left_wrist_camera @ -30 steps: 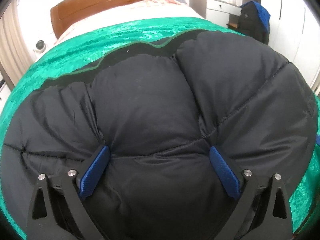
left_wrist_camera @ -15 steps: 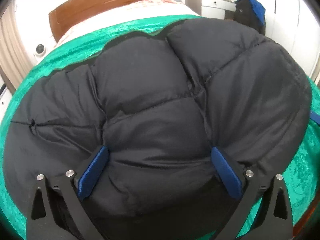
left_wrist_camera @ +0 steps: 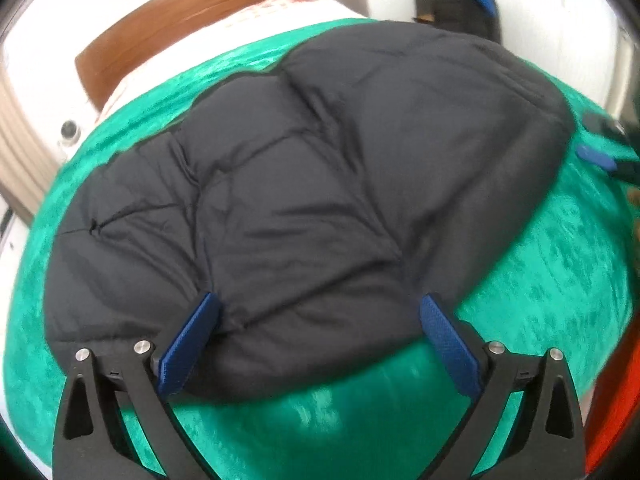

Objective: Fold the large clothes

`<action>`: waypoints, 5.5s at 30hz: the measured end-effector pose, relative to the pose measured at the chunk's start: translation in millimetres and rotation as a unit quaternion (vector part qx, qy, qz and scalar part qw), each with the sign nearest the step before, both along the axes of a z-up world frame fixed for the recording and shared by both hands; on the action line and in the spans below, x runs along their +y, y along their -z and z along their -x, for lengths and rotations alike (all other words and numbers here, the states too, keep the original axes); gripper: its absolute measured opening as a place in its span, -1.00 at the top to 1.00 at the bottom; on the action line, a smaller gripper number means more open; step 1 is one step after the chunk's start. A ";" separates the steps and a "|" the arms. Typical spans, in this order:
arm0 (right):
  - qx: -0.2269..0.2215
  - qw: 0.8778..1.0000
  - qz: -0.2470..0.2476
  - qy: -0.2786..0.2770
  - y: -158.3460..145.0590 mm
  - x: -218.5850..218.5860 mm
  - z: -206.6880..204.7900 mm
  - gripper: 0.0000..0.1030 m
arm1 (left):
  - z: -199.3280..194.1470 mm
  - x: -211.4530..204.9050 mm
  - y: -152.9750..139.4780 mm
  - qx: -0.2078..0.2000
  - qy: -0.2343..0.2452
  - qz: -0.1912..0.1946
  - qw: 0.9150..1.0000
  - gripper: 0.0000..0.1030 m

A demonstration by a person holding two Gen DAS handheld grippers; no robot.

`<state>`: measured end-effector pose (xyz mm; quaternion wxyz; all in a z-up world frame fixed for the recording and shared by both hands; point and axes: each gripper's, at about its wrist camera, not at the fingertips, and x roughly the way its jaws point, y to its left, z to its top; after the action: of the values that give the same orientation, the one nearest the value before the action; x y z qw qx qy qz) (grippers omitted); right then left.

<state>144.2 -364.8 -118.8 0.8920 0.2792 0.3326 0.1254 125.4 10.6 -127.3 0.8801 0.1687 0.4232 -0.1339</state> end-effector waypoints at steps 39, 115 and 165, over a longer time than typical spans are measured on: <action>-0.248 0.808 0.458 -0.275 -141.9 358.7 -30.5 0.04 | -34.2 135.3 -57.2 0.054 -0.092 0.193 0.975 -0.86; -0.139 0.870 0.333 -0.335 -57.4 487.9 -28.6 -1.00 | -145.3 293.2 -0.6 0.144 -0.155 0.383 0.900 0.18; -0.169 0.895 0.299 -0.285 -78.2 420.4 28.5 -0.99 | -34.5 255.7 -100.9 -0.032 -0.232 0.173 0.957 -0.89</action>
<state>115.7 55.6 -40.6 0.9021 -0.1329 0.2637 0.3146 159.9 266.3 -26.4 0.9158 -0.0847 0.3926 0.0078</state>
